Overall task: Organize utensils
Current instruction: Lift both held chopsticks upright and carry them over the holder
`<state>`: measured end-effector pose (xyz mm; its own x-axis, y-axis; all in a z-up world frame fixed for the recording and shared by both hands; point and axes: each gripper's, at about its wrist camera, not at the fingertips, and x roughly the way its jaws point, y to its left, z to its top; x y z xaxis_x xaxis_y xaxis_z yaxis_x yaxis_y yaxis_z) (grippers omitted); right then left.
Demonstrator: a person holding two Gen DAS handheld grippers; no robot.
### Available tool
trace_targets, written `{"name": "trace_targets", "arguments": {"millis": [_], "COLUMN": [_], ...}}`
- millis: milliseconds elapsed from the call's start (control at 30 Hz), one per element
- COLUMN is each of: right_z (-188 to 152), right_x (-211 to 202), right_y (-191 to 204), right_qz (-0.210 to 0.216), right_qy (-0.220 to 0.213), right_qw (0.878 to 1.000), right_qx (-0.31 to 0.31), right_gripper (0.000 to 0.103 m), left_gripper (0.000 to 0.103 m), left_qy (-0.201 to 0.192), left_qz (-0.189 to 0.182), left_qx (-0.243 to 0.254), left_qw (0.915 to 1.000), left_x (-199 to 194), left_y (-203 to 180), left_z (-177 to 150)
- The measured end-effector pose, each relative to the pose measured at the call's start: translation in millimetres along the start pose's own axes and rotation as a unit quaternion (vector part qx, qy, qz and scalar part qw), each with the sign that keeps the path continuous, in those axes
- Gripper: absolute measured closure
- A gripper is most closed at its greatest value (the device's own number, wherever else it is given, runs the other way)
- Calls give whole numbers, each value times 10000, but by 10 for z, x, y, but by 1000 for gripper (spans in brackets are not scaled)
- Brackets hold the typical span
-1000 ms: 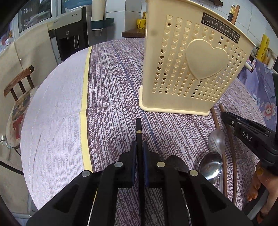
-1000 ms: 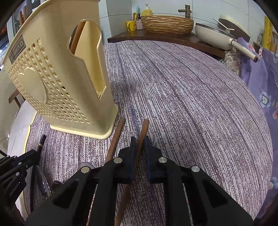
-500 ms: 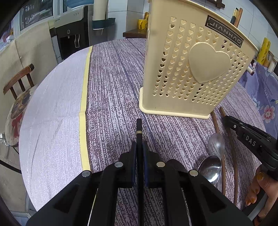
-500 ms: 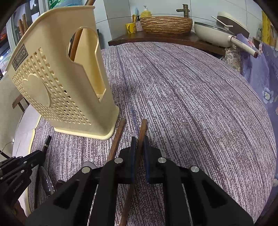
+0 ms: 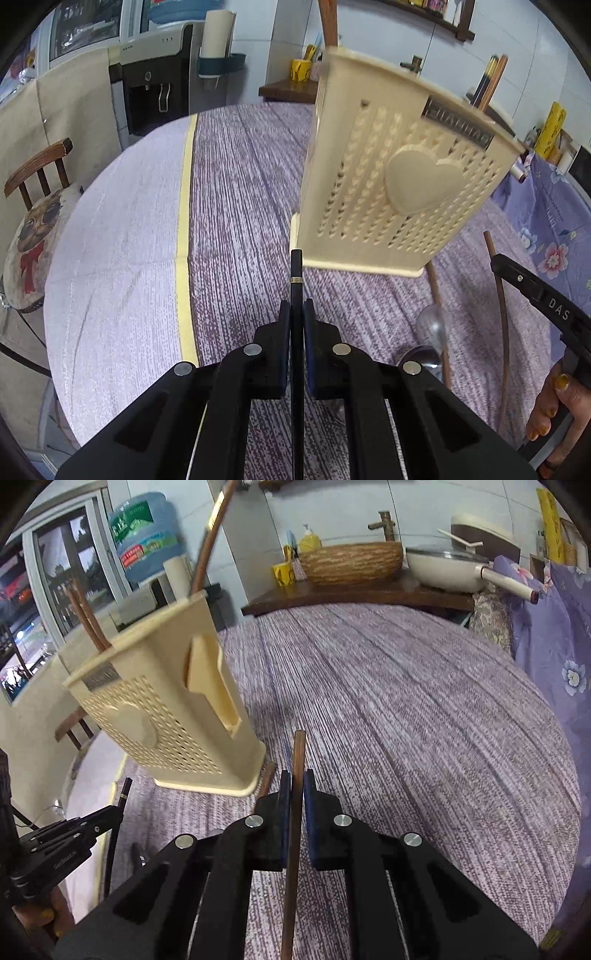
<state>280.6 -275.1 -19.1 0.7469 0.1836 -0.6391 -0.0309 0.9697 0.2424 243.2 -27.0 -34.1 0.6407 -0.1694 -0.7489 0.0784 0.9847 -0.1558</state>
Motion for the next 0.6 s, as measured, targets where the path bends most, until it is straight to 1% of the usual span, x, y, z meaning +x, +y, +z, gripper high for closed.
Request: {"name": "trace_targets", "arguments": {"millis": [100, 300, 600], "right_z": [70, 129, 142], "right_x": [-196, -566, -1193], "right_y": [13, 89, 243], "right_qz": [165, 451, 719], "right_qy": [-265, -661, -1302], "right_qw": [9995, 9966, 9872], "right_qx": [-56, -184, -569], "right_gripper": [95, 95, 95], "left_gripper": [95, 95, 95], "left_qy": [-218, -649, -1363], "left_qz": [-74, -226, -442], "left_qx": [-16, 3, 103], "left_qw": [9997, 9976, 9896], "left_x": [-165, -490, -1079], "left_y": [-14, -46, -69], "left_z": [51, 149, 183]}}
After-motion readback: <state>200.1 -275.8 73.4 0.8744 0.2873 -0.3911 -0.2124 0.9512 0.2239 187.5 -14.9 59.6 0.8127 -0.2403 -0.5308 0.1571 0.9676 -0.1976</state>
